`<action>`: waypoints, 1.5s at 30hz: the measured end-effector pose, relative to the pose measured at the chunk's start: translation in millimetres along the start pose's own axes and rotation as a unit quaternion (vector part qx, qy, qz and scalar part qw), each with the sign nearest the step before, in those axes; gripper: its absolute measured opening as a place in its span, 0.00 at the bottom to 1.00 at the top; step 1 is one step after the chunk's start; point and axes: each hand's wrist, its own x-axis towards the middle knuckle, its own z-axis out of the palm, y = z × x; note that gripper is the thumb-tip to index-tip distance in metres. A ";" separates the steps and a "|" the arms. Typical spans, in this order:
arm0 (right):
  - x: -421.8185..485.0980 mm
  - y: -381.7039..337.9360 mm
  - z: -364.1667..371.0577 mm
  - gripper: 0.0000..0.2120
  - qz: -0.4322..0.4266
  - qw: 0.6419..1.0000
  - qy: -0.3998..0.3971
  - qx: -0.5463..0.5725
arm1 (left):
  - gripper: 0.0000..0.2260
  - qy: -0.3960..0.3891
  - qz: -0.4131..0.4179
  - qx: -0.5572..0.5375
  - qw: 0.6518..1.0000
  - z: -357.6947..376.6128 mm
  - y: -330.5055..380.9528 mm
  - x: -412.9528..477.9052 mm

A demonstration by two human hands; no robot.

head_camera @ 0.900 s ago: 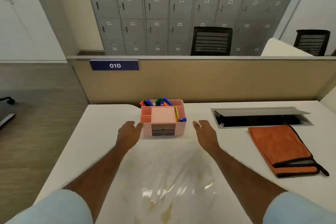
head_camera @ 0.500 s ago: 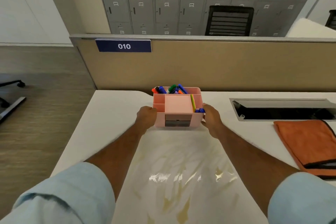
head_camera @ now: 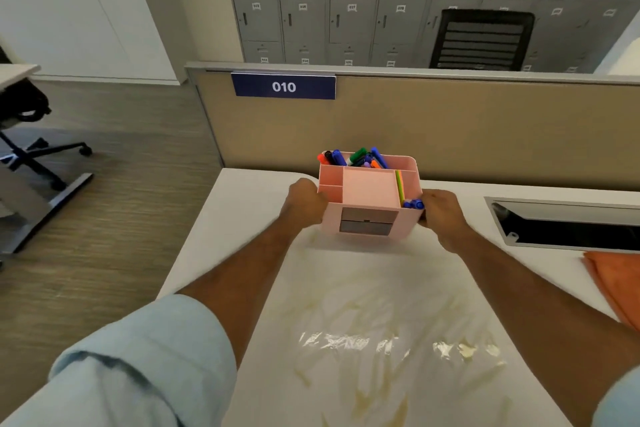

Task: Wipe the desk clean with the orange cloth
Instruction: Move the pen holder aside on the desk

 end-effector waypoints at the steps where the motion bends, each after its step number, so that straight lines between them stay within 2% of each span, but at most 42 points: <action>1: -0.5 -6.8 7.9 0.13 -0.007 1.000 -0.012 -0.001 | 0.08 0.005 -0.004 0.000 1.000 -10.6 -2.2 1.2; 10: -10.3 -32.9 120.6 0.13 -0.048 0.992 -0.116 0.002 | 0.12 0.071 -0.043 -0.020 0.996 -110.5 -67.2 9.7; 19: -22.7 -35.9 197.7 0.12 -0.045 0.989 -0.143 0.003 | 0.10 0.094 -0.074 -0.040 0.992 -154.4 -128.2 19.7; 23: -21.5 -36.3 215.3 0.15 -0.055 0.987 -0.148 -0.005 | 0.09 0.099 -0.087 -0.049 0.990 -164.1 -144.8 23.0; 28: -19.5 -31.3 221.7 0.12 -0.051 0.989 -0.139 -0.017 | 0.08 0.091 -0.098 -0.064 0.989 -162.8 -151.6 21.4; 32: -16.1 -26.8 223.5 0.14 -0.064 0.989 -0.132 -0.021 | 0.07 0.093 -0.121 -0.072 0.986 -160.9 -151.2 22.7; 37: -20.4 -21.5 208.8 0.17 -0.112 0.978 -0.151 -0.094 | 0.06 0.112 -0.156 -0.081 0.978 -156.2 -147.0 19.7; 38: -21.5 -16.9 201.6 0.18 -0.125 0.977 -0.140 -0.102 | 0.08 0.128 -0.145 -0.067 0.979 -155.5 -149.7 16.2; 40: -25.3 -2.8 178.0 0.18 -0.166 0.977 -0.100 -0.094 | 0.11 0.204 -0.066 0.002 0.977 -150.0 -157.0 1.3; 42: -31.8 15.6 146.9 0.17 -0.225 0.967 -0.064 -0.098 | 0.10 0.282 0.013 0.024 0.959 -135.9 -165.9 -24.6; 45: -44.0 42.5 101.4 0.16 -0.275 0.951 -0.043 -0.137 | 0.11 0.290 0.048 0.014 0.956 -105.4 -168.0 -59.2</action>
